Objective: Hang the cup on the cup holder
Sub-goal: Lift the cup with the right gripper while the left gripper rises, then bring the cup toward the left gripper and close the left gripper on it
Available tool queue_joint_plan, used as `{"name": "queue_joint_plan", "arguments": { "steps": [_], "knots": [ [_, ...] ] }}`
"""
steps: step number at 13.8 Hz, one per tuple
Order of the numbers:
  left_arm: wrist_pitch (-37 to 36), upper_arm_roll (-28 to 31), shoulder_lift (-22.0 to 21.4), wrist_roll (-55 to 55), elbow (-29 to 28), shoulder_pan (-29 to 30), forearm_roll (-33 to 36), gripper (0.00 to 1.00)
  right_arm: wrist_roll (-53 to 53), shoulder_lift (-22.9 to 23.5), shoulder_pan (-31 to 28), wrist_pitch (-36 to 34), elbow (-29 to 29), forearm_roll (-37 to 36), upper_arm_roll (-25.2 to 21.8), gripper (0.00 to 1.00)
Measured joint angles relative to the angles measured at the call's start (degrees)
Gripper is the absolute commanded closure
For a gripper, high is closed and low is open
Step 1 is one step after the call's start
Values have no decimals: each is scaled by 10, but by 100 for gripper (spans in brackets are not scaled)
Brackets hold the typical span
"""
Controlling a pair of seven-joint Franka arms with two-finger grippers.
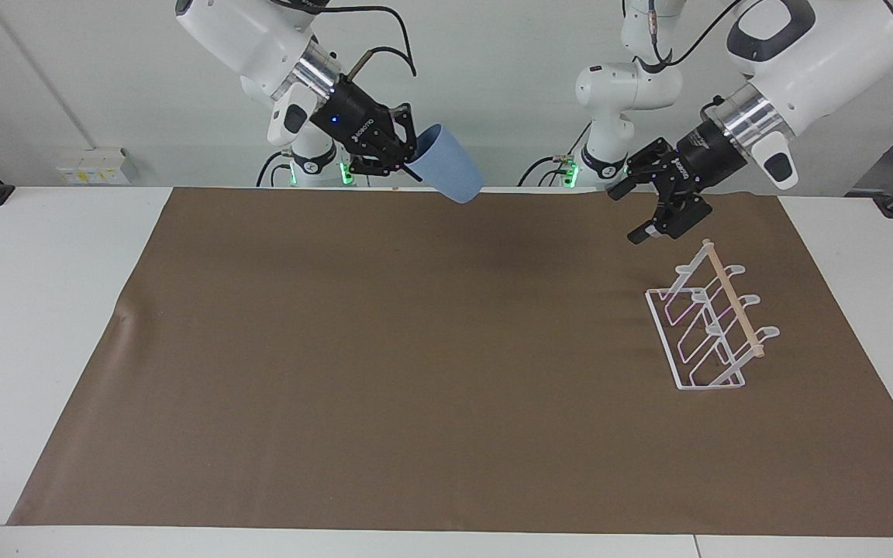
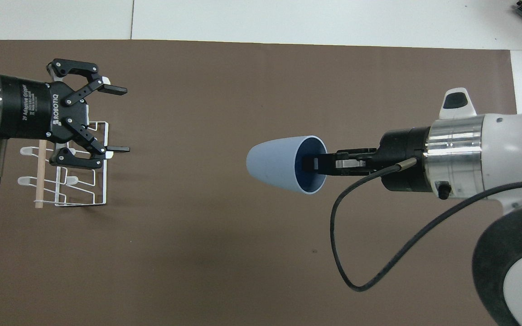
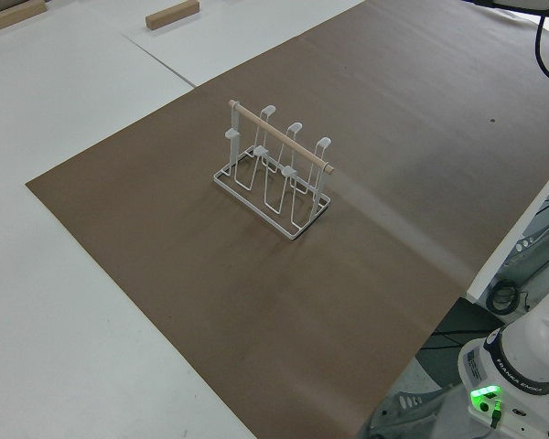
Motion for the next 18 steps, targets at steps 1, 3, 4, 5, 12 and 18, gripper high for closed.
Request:
{"name": "queue_joint_plan", "arguments": {
  "steps": [1, 3, 4, 5, 12, 18],
  "knots": [
    [0, -11, -1, -6, 0, 0, -6, 0, 14, 0, 13, 15, 0, 5, 0, 100],
    [0, -32, -5, -23, 0, 0, -10, 0, 45, 0, 40, 48, 0, 11, 0, 100],
    [0, -43, -10, -33, 0, 0, -11, 0, 59, 0, 53, 65, -1, 16, 1, 100],
    [1, -53, -16, -47, 0, -1, -11, 0, 74, 0, 67, 81, -1, 19, 0, 100],
    [-7, -67, -74, -78, -2, -1, -14, 0, 107, 0, 113, 134, -2, 47, 0, 100],
    [-2, -71, -89, -78, -37, -8, -14, 0, 135, 0, 127, 146, -11, 47, 0, 100]
  ]
}}
